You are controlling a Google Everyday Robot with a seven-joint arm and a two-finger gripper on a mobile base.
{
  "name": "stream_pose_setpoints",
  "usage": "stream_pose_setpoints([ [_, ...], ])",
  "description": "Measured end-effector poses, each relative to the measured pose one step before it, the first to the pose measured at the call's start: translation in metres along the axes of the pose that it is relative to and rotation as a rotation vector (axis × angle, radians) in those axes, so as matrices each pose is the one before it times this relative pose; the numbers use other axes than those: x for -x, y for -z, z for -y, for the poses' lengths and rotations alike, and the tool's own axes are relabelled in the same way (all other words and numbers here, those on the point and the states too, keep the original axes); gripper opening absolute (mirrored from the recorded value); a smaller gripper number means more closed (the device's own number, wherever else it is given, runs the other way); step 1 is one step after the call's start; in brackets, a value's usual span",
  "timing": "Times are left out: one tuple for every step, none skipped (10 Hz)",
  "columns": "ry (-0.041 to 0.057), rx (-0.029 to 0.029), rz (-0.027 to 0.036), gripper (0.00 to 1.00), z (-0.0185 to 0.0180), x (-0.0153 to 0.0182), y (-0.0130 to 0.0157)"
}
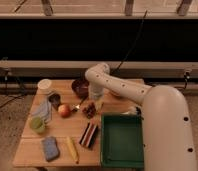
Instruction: Place grapes in metal cup
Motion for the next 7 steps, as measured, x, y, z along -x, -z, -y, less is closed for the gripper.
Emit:
stream_pose_setpoints([
  [-0.00263, 0.00397, -0.00491, 0.64, -0.00135, -0.00413, -0.00394],
  [-0.00146, 0.00260, -0.00290, 0.58, -0.00060, -0.00188, -0.00252],
  [0.00016, 0.00323, -0.00243, 0.49, -0.00035, -0.00095, -0.00255],
  [0.00275, 0.00129, -0.00161, 0.37, 0.00055, 0.00048, -0.00264],
  [-0.00147, 0.00494, -0.00039, 0.26, -0.00218, -0.00097, -0.00076],
  [-0.00600, 0.00249, 0.00103, 0.18, -0.00267, -0.00155, 0.00030],
  [-0.01029, 0.00064, 0.00795, 0.07, -0.00427, 0.00005, 0.00332],
])
